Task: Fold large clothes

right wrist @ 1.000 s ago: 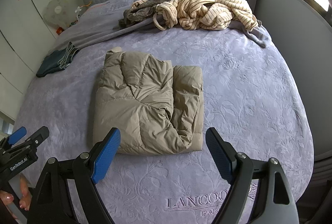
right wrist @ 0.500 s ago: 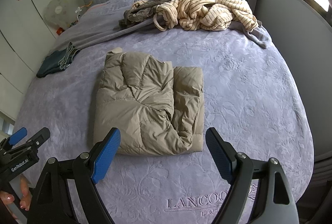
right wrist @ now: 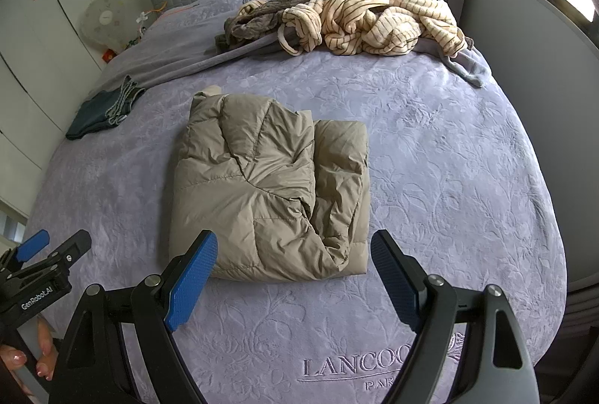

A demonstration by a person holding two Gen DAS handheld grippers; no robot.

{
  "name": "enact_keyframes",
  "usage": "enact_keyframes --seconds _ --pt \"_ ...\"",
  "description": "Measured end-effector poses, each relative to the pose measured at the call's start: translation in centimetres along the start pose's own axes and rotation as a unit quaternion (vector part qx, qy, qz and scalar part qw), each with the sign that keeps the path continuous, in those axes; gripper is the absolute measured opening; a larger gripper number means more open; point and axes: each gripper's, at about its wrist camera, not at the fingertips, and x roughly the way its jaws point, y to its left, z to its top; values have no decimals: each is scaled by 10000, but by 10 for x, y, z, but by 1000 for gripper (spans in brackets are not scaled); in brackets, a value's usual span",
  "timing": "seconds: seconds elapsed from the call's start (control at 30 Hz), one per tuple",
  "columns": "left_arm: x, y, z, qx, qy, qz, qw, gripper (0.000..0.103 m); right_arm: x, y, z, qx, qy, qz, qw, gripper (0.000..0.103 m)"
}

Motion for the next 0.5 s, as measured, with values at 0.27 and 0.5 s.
enact_keyframes --seconds 0.27,0.5 --pt "1 1 1 -26 7 3 10000 102 -1 1 0 0 2 -3 10000 86" --pt "2 7 4 -35 3 -4 10000 102 0 1 -1 11 1 -12 10000 86"
